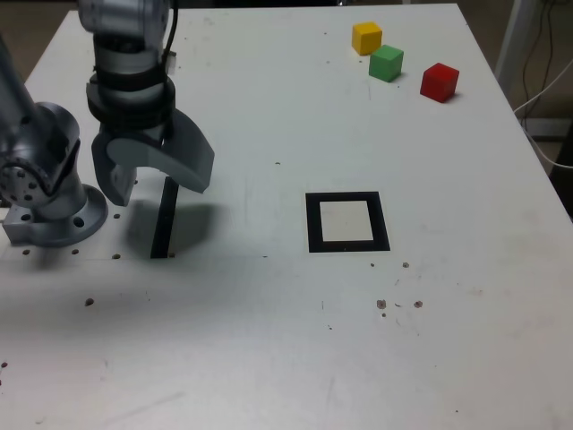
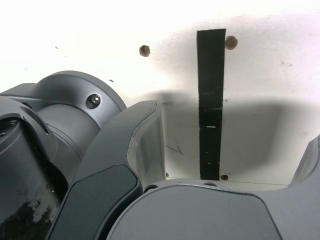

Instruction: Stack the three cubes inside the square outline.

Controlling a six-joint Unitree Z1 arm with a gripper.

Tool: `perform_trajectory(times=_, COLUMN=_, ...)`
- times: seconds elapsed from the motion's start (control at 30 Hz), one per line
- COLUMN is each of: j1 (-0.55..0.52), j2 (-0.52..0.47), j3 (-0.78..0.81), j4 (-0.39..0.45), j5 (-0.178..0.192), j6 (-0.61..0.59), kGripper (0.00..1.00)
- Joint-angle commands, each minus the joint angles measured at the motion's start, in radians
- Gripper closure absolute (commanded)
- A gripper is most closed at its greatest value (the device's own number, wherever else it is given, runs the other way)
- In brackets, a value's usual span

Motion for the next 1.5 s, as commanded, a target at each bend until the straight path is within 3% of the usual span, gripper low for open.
perform_trajectory(times=0.0, j1=0.002, j2=0.003, j3=0.004, j4=-0.002, j5=0.002, j6=-0.001, kGripper=0.0)
perform_trajectory(times=0.37, j1=-0.011, j2=0.001, j3=0.008, j4=-0.006, j5=-0.022, j6=0.012, kGripper=0.0)
perform_trajectory(times=0.77, j1=-0.014, j2=-0.049, j3=-0.021, j4=0.019, j5=-0.013, j6=0.015, kGripper=0.0)
perform_trajectory(times=0.97, j1=-0.014, j2=-0.03, j3=-0.138, j4=0.066, j5=0.02, j6=0.042, kGripper=0.0)
perform_trajectory(times=1.3, j1=-0.014, j2=0.11, j3=-0.441, j4=0.209, j5=0.11, j6=0.128, kGripper=0.0)
perform_trajectory(times=1.47, j1=0.002, j2=0.181, j3=-0.637, j4=0.299, j5=0.118, j6=0.205, kGripper=0.0)
